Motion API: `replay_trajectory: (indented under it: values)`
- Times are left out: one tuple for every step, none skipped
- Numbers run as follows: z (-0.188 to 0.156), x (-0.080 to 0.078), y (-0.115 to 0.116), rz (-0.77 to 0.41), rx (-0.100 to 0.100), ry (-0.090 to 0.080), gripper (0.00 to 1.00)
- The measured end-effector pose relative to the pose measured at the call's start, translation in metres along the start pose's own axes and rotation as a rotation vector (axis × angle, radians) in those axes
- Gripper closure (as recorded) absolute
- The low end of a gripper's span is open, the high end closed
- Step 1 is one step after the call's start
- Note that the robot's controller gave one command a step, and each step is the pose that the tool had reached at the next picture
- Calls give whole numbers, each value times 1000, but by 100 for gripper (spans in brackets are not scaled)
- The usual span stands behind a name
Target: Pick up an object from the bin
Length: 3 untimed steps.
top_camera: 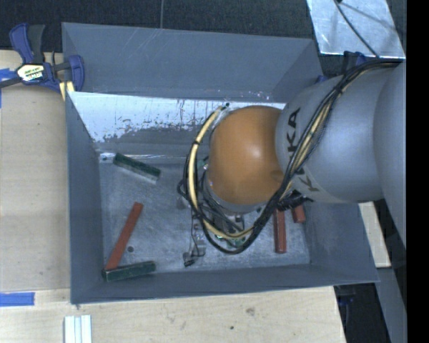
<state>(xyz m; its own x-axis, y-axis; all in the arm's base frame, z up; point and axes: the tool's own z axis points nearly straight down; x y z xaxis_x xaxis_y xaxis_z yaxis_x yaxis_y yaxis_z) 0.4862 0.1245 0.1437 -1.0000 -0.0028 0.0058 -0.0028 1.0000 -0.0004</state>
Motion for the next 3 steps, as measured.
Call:
replay_trajectory:
  values:
    - [76,-66,-104,-83,4,-8,0]
    - [20,-47,-175,-173,5,-14,0]
    - [18,-36,-235,-471,5,-12,0]
